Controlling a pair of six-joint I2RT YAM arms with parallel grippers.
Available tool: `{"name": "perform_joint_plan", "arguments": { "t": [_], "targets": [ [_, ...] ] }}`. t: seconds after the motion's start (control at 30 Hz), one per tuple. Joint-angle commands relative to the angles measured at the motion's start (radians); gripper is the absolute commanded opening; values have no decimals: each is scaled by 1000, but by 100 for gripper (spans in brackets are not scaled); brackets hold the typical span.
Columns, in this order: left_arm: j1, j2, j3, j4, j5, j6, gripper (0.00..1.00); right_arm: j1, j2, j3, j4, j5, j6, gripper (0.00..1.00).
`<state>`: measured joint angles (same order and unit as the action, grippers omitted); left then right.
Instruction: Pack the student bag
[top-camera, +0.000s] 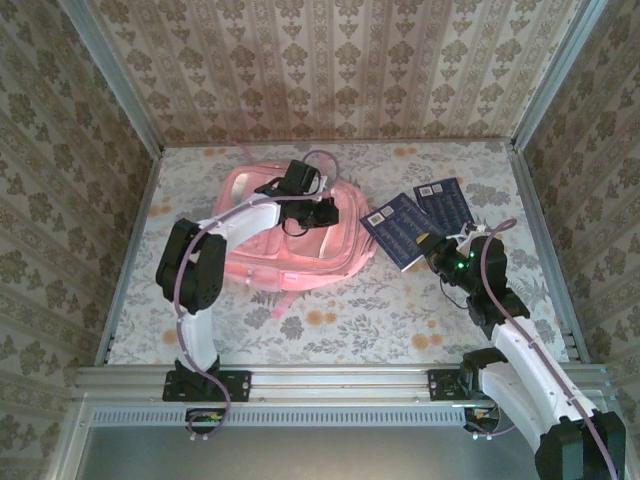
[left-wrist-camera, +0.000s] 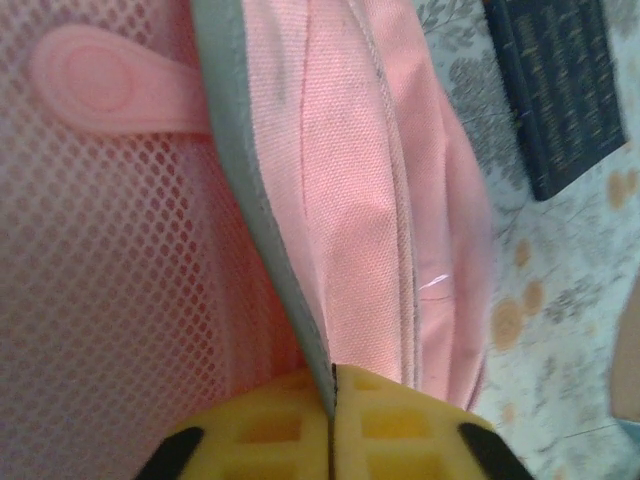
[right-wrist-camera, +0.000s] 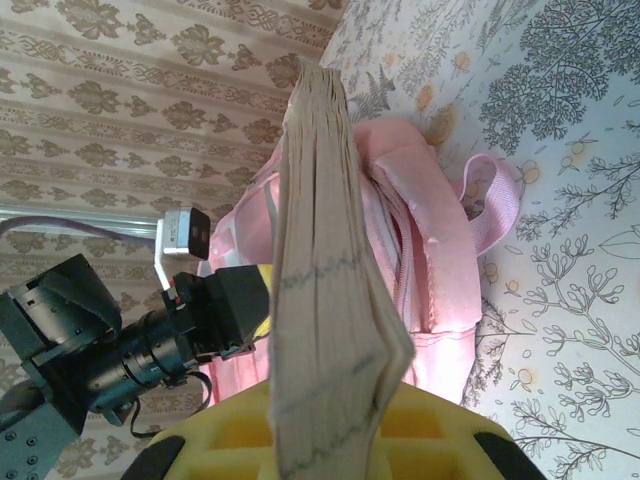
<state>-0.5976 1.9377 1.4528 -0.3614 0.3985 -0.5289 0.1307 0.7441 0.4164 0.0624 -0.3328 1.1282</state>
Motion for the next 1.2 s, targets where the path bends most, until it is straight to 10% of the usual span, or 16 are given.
{"name": "perform_joint_plan", "arguments": {
  "t": [0.0,0.5,0.87,1.17],
  "targets": [
    [-24,18,86,-156,-106,110,0,-8,-32,13,11,-34,-13,0],
    [-58,-147,263,-454,-193,347,0,-9,-54,197,-318,1,-256,0],
    [99,-366,191,-387,238,231,0,-11,-37,278,-436,-6,-362,0],
    [238,-496,12,-127,534,63,0,-8,57,222,-230,-291,-302,0]
  ]
}}
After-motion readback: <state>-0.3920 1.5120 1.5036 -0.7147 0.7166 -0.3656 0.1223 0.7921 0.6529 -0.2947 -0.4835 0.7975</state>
